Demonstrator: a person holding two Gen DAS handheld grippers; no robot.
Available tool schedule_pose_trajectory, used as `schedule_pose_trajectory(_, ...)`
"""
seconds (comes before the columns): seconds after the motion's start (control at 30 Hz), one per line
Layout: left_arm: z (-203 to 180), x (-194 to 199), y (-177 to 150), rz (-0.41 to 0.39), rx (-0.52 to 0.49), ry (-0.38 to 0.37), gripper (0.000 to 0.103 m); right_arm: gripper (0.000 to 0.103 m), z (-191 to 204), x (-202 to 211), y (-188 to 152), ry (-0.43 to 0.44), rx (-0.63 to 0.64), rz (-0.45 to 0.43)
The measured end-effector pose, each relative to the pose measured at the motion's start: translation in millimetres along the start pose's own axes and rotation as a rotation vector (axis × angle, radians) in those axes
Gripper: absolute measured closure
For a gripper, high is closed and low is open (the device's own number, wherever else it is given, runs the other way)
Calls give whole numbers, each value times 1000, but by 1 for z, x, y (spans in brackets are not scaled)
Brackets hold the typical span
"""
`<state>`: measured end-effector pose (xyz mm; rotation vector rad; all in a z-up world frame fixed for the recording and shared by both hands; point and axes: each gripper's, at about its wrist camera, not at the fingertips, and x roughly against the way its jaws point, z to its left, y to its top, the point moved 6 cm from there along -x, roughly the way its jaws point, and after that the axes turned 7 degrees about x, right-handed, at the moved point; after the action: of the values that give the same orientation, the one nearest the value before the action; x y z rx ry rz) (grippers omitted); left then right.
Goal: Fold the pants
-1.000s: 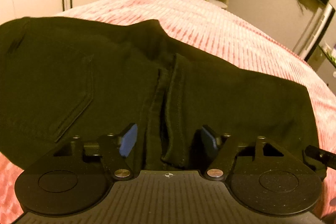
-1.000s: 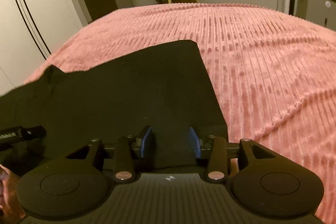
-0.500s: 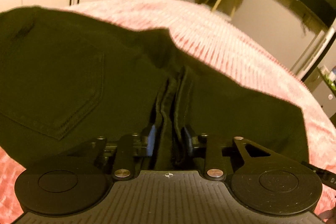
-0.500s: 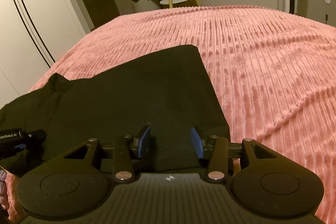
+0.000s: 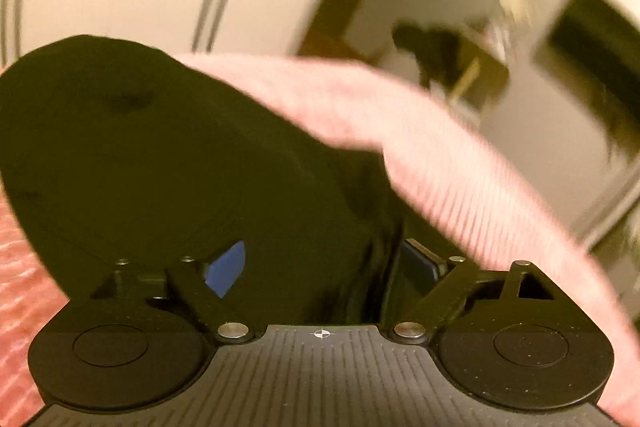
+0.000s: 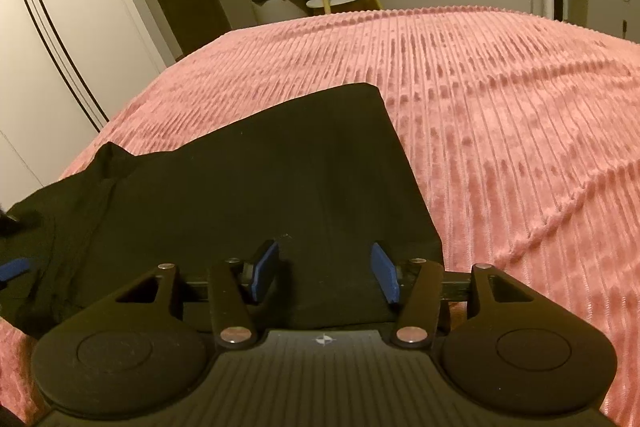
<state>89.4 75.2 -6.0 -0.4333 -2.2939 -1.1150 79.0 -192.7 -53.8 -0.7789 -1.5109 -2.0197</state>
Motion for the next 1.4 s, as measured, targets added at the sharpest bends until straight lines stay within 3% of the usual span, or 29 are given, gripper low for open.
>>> schedule_pose_trajectory(0.17, 69, 48, 50, -117, 257, -49, 7, 45, -2, -2, 1, 20, -19, -3)
schedule_pose_trajectory(0.27, 125, 62, 72, -155, 354, -1, 6, 42, -3, -5, 2, 28, -27, -3)
schedule_pose_trajectory(0.33, 163, 65, 77, -157, 413, 71, 6, 41, -5, -7, 3, 33, -38, -3)
schedule_pose_trajectory(0.4, 195, 65, 75, -148, 467, 88, 8, 41, -7, -7, 3, 43, -56, -4)
schedule_pose_trajectory(0.53, 225, 45, 72, -87, 556, 32, 10, 41, -7, -7, 3, 45, -64, -6)
schedule_pose_trajectory(0.7, 240, 22, 76, -74, 630, -19, 9, 40, -5, -7, 3, 31, -49, -5)
schedule_pose_trajectory(0.83, 241, 4, 84, -81, 619, -41, 10, 39, -4, -8, 4, 26, -53, -2)
schedule_pose_trajectory(0.9, 244, -1, 88, -70, 595, 3, 26, 39, -3, -8, 4, 20, -46, -1)
schedule_pose_trajectory(0.93, 245, -2, 90, -65, 602, 11, 29, 39, -3, -9, 4, 16, -41, 0)
schedule_pose_trajectory(1.0, 246, 1, 91, -68, 614, -20, 56, 39, -2, -10, 4, 10, -32, 1)
schedule_pose_trajectory(1.1, 229, 21, 100, -132, 533, -130, 71, 38, -2, -10, 4, 9, -34, 0)
schedule_pose_trajectory(1.17, 213, 32, 107, -178, 461, -192, 69, 37, -3, -11, 4, 13, -38, -3)
schedule_pose_trajectory(1.23, 212, 28, 109, -182, 455, -195, 48, 36, -3, -12, 4, 18, -41, -6)
schedule_pose_trajectory(1.27, 217, 20, 107, -170, 486, -169, 22, 36, -3, -12, 4, 18, -42, -7)
schedule_pose_trajectory(1.3, 223, 10, 105, -141, 537, -129, 9, 35, -2, -12, 5, 18, -42, -7)
schedule_pose_trajectory(1.37, 238, -9, 96, -91, 637, -70, 11, 34, -2, -12, 5, 19, -39, -8)
schedule_pose_trajectory(1.4, 241, -13, 94, -93, 660, -67, 17, 34, -2, -12, 5, 20, -39, -9)
